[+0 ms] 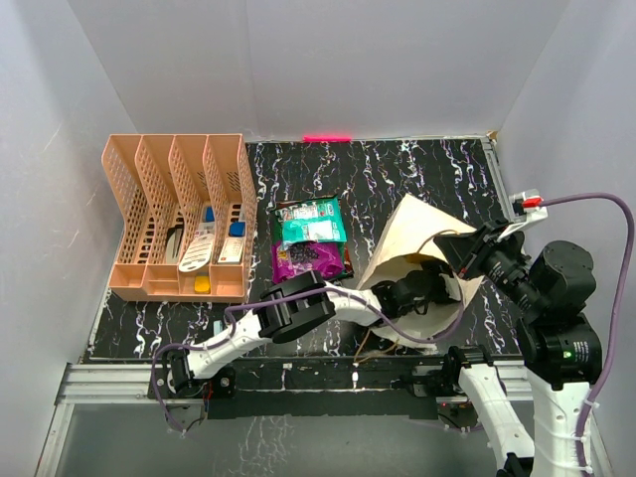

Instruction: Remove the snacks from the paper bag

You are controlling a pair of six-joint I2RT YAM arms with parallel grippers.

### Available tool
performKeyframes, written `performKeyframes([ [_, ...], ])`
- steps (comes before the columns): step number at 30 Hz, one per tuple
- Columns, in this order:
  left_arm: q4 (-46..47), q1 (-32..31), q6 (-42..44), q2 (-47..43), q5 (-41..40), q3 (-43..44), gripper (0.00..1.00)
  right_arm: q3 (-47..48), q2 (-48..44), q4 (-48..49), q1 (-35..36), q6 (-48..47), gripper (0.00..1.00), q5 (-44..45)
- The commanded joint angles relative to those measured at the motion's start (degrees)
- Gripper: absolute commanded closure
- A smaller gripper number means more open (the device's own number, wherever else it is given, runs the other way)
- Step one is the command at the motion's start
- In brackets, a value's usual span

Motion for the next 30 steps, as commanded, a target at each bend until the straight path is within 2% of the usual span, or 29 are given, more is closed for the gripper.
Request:
performKeyframes([
  [1,-5.66,1.19,4.58,0.42,-4.09,5.01,0.6,4.16,0.2,2.06,0.15,-0.83,0.92,1.09],
  [3,-6.39,1.81,4.22,-0.88,-4.11,4.69,0.77,4.12,-0.32,1.55,0.18,-1.71,0.92,2.22],
  [4,-6.79,1.98,4.18,-1.79,-4.27,4.31,0.82,3.87,-0.66,1.47,0.16,-2.03,0.92,2.89],
  [12,-7.93,1.64,2.14,-15.33,-0.57,-8.0,1.0,1.02,-1.22,4.4,0.16,-3.58,0.92,6.12],
  [22,-14.04,-1.39,-3.34,-34.36,2.75,-24.7,1.0,-1.47,0.05,9.89,0.16,-4.25,0.92,11.1],
  [30,-27.77,-2.13,-11.78,-51.91,11.15,-29.69,1.0,-3.29,-0.79,10.04,0.16,-5.58,0.92,13.41],
])
